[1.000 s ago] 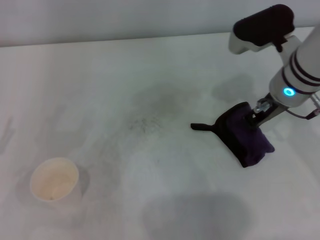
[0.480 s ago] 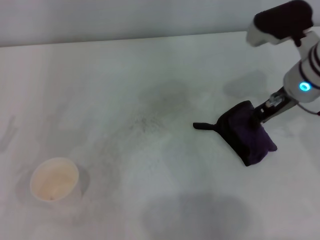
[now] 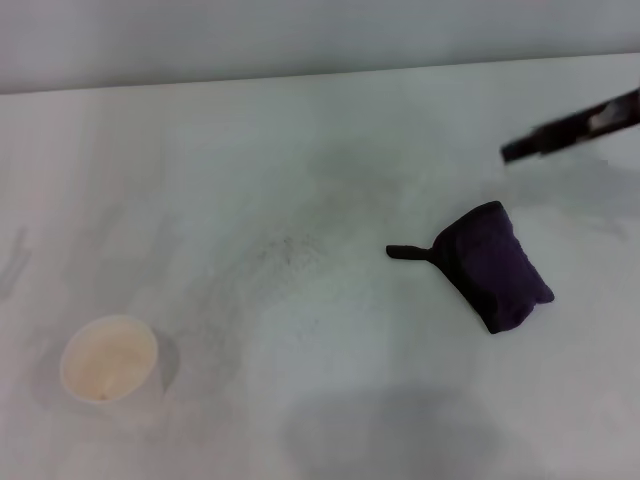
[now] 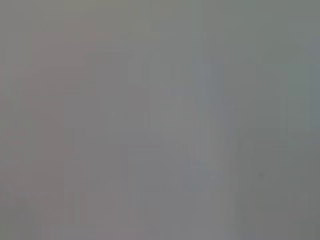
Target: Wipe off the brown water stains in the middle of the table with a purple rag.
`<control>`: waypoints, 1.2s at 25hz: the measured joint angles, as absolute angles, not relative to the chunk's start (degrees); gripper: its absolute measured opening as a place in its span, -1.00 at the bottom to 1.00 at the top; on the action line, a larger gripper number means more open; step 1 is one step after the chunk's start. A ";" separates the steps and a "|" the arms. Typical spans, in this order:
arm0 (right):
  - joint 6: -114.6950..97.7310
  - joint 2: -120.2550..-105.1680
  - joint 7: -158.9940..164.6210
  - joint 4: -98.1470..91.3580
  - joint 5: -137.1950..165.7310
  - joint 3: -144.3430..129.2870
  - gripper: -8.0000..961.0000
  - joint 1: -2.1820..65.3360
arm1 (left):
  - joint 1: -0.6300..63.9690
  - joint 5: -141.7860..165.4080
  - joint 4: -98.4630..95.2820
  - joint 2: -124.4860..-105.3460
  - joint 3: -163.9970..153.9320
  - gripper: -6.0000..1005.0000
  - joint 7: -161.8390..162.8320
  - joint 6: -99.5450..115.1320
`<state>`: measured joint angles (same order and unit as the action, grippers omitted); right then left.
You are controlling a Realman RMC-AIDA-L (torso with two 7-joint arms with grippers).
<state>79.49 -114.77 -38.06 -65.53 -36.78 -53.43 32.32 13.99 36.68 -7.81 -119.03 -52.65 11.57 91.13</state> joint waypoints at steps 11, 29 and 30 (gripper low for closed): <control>71.96 -112.57 -72.78 -50.10 -59.98 -28.76 -0.22 29.84 | 15.96 33.72 -4.88 -119.08 -52.65 0.77 11.48 88.37; 81.19 -114.80 -145.75 -10.64 -110.26 -23.57 -0.22 18.03 | 15.10 34.09 -4.83 -119.05 -53.05 0.77 11.26 88.17; 81.91 -114.80 -148.44 -9.15 -110.69 -23.46 -0.22 17.99 | 14.98 34.11 -4.83 -118.99 -53.06 0.77 11.25 88.16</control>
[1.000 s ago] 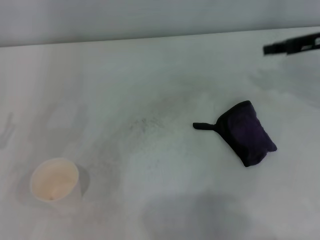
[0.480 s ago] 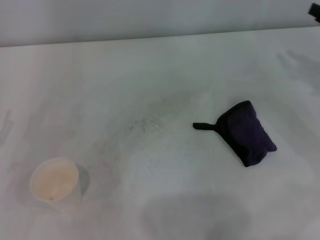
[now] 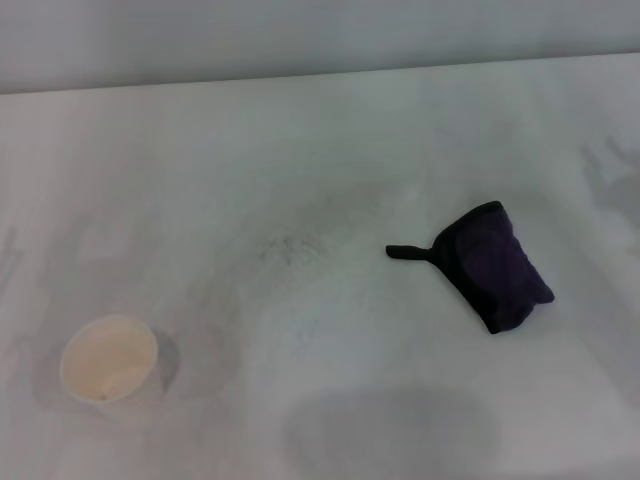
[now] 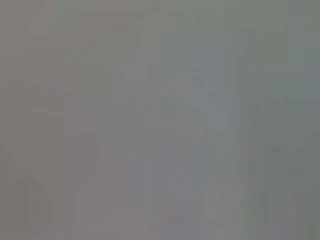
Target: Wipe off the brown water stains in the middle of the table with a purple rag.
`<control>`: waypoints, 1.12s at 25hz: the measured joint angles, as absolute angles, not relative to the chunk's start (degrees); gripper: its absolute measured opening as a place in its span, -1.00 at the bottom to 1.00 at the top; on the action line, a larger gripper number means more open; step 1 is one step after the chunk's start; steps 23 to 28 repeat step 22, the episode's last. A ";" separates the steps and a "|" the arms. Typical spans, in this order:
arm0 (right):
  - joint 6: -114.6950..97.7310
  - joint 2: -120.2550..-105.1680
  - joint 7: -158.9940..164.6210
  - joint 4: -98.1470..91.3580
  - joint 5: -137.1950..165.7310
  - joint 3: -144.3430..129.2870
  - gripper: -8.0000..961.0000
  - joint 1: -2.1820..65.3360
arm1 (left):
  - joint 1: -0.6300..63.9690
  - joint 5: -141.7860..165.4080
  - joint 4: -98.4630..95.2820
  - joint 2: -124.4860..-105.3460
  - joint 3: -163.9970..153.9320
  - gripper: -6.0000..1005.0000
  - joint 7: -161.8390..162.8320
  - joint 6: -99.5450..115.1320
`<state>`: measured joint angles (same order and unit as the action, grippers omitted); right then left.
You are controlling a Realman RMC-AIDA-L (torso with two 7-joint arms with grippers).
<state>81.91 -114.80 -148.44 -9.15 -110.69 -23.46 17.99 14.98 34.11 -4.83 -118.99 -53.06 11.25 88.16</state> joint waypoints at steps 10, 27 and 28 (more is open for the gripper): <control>80.72 -114.92 -160.73 -1.42 -111.69 -19.25 -0.22 18.23 | 14.91 34.00 -4.42 -119.18 -53.06 0.77 11.15 86.84; 78.01 -114.96 -161.05 -2.95 -112.02 -19.16 -0.22 18.60 | 17.32 27.13 -0.10 -119.63 -52.73 0.77 7.08 84.58; 78.01 -114.96 -161.05 -2.95 -112.02 -19.16 -0.22 18.60 | 17.32 27.13 -0.10 -119.63 -52.73 0.77 7.08 84.58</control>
